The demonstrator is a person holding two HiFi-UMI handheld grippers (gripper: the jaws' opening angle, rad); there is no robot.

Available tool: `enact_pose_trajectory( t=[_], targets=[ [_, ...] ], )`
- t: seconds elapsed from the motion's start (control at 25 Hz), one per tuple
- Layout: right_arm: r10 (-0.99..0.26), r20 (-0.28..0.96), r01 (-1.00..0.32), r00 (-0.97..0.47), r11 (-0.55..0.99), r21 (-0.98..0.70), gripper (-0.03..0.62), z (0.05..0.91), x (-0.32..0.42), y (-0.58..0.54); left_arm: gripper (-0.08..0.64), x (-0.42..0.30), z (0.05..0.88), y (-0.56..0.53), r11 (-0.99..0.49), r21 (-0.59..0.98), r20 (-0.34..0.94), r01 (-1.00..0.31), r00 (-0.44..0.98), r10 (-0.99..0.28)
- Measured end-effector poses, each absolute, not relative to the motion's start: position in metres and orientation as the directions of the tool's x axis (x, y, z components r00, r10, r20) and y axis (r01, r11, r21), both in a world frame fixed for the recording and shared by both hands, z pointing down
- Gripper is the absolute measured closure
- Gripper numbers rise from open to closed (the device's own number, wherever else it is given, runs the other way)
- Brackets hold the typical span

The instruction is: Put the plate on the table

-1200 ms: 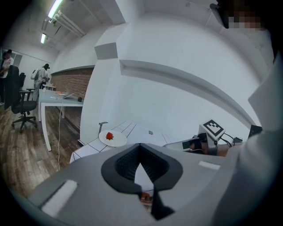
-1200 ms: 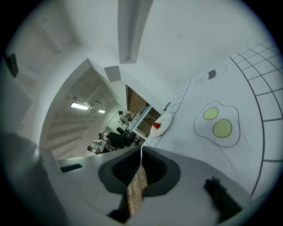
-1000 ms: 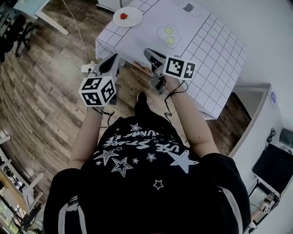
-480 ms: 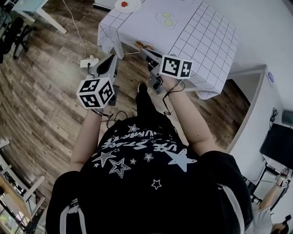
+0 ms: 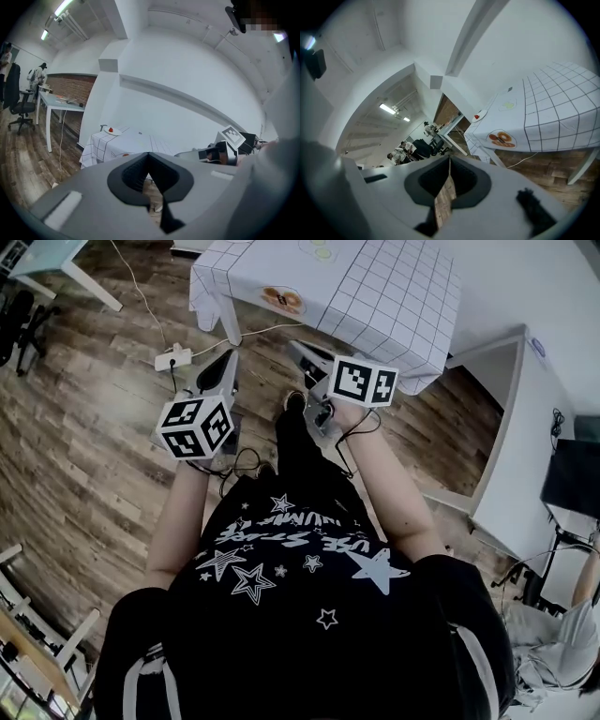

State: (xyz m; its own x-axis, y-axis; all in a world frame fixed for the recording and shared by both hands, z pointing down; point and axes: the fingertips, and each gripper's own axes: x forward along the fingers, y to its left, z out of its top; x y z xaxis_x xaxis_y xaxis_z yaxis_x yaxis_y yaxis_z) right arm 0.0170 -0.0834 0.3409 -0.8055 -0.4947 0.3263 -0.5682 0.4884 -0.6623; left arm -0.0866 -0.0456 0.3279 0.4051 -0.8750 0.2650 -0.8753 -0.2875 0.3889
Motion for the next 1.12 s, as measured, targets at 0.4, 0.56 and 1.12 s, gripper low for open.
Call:
enact_pose_trajectory(
  t=[0.4, 0.56, 1.12],
  targets=[
    [-0.529, 0.311, -0.589, -0.789, 0.51, -0.627, 0.574, 0.324, 0.046, -0.043, 0.551, -0.056, 0.316, -0.009, -0.34, 0.376, 0.233, -0.862, 0.443, -0.865],
    [-0.51, 0.314, -0.582, -0.801, 0.54, -0.608, 0.574, 0.316, 0.057, -0.034, 0.551, -0.051, 0.305, -0.001, -0.315, 0.366, 0.216, -0.876, 0.409, -0.887],
    [-0.423, 0.332, -0.536, -0.843, 0.604, -0.59, 0.577, 0.316, 0.115, 0.036, 0.551, -0.007, 0.303, 0.077, -0.2, 0.357, 0.252, -0.912, 0.3, -0.92]
  ],
)
